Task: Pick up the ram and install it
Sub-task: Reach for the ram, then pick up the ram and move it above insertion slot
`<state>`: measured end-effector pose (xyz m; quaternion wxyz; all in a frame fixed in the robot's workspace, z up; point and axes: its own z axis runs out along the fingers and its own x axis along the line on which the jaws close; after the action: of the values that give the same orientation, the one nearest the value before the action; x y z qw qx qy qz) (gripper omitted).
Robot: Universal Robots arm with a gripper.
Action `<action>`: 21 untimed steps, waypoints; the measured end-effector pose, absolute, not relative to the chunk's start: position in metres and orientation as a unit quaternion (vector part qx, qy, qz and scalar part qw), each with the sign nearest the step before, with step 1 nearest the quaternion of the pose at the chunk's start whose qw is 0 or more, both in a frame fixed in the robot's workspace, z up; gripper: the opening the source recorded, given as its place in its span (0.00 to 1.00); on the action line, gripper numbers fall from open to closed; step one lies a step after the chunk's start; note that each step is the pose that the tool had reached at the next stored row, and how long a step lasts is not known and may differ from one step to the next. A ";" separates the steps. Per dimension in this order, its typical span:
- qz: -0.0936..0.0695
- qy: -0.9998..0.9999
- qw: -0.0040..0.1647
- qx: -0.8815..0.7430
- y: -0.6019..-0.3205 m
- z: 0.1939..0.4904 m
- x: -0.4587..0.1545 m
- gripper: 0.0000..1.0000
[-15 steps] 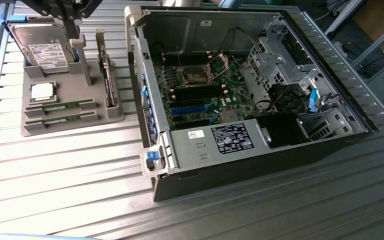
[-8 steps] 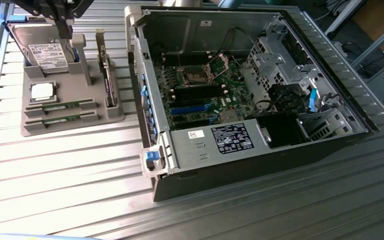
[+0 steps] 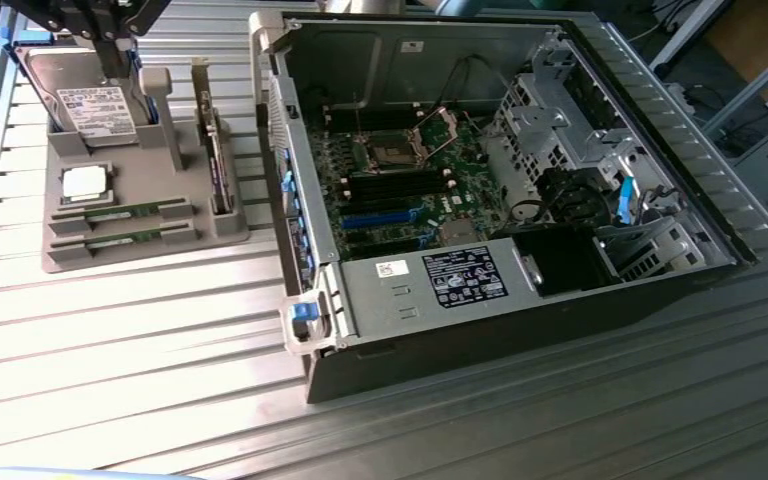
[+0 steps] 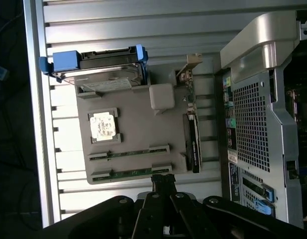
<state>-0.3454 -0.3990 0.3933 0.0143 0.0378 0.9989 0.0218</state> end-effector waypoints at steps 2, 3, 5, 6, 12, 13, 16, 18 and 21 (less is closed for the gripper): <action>0.022 0.999 0.014 0.038 -0.399 0.393 -0.345 0.10; 0.022 0.999 0.014 0.038 -0.399 0.393 -0.346 0.10; 0.022 0.999 0.014 0.038 -0.399 0.393 -0.346 0.10; 0.022 0.999 0.014 0.038 -0.400 0.393 -0.346 0.10; 0.022 0.999 0.014 0.038 -0.418 0.393 -0.346 0.10; 0.022 0.999 0.014 0.038 -0.418 0.393 -0.346 0.10; 0.022 0.999 0.014 0.038 -0.418 0.393 -0.346 0.10; 0.022 0.999 0.014 0.038 -0.418 0.393 -0.346 0.10; 0.022 0.999 0.014 0.037 -0.418 0.393 -0.346 0.10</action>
<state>-0.3456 -0.4176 0.3933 0.0143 0.0374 0.9990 0.0218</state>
